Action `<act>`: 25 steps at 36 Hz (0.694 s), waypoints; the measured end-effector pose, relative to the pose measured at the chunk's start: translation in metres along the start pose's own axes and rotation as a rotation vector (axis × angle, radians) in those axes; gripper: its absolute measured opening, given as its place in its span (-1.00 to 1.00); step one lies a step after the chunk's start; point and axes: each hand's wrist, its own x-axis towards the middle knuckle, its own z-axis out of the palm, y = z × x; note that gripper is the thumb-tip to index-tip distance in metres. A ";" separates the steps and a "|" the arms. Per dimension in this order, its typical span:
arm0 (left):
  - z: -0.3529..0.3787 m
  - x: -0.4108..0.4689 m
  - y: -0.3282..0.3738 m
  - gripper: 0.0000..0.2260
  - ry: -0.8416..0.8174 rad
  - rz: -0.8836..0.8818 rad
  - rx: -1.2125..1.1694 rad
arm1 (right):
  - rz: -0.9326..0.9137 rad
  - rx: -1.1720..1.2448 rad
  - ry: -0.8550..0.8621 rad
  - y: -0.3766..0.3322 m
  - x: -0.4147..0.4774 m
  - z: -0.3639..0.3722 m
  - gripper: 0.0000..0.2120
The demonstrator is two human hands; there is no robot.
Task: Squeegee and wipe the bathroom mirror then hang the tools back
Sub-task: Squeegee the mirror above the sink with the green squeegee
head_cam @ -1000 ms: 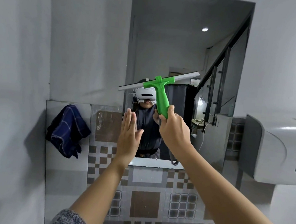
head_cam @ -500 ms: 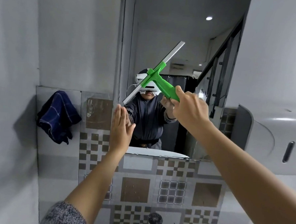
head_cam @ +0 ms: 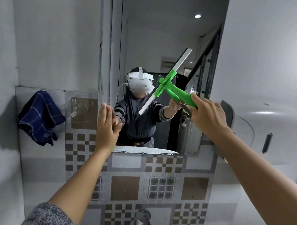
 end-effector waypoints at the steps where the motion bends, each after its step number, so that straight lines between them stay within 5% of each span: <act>1: 0.000 0.000 0.000 -0.35 0.000 -0.005 0.002 | 0.005 0.006 0.001 0.002 -0.002 0.001 -0.64; 25: -0.015 -0.009 -0.018 -0.28 -0.087 0.024 0.045 | 0.285 0.252 -0.053 -0.025 -0.075 0.043 -0.51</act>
